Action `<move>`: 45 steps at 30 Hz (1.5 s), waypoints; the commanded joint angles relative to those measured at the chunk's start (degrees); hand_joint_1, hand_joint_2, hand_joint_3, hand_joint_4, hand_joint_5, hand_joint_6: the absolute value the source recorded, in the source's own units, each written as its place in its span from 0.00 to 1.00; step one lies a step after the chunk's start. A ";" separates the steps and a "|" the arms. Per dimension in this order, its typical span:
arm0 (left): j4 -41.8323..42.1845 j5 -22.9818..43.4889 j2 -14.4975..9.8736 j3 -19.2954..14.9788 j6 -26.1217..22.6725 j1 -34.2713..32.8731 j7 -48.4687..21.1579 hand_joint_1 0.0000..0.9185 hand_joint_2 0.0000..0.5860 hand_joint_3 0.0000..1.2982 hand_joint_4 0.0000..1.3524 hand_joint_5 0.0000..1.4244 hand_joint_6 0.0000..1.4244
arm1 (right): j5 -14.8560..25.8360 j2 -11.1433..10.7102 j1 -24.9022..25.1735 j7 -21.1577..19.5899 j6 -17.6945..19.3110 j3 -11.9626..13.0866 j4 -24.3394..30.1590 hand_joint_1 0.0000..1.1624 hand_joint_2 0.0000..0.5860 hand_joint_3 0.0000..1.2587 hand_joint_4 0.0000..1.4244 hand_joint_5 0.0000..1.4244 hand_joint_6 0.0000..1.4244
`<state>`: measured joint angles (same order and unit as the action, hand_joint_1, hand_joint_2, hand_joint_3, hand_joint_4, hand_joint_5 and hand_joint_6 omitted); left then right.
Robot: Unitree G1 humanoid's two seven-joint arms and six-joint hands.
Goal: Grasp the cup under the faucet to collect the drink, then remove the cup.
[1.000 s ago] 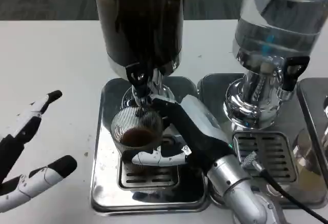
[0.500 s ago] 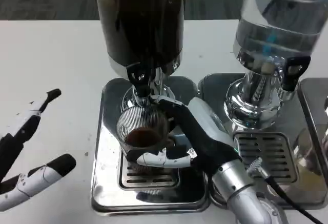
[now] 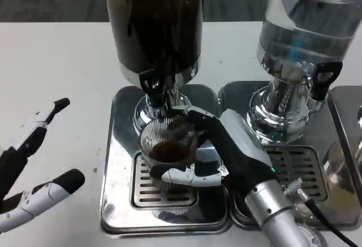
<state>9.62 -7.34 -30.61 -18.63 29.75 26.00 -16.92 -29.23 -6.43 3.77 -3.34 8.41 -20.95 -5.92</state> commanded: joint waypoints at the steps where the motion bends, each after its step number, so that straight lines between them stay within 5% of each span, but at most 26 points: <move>1: -0.81 0.21 -0.60 0.85 0.91 -0.71 -0.81 0.00 0.14 0.04 0.00 0.00 0.00 | 0.35 -0.04 -0.88 -0.55 0.12 0.67 2.74 0.72 0.35 0.34 0.33 0.39 0.40; 45: -1.87 -4.39 -3.16 6.24 3.77 -3.83 -2.52 0.00 0.15 0.00 0.00 0.00 0.00 | 1.28 -1.25 -7.40 -0.05 -1.79 4.81 10.95 0.71 0.38 0.36 0.35 0.40 0.42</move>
<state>7.40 -10.86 -32.88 -12.76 32.76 22.15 -19.26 -28.91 -7.72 -3.59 -3.12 6.02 -16.74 2.73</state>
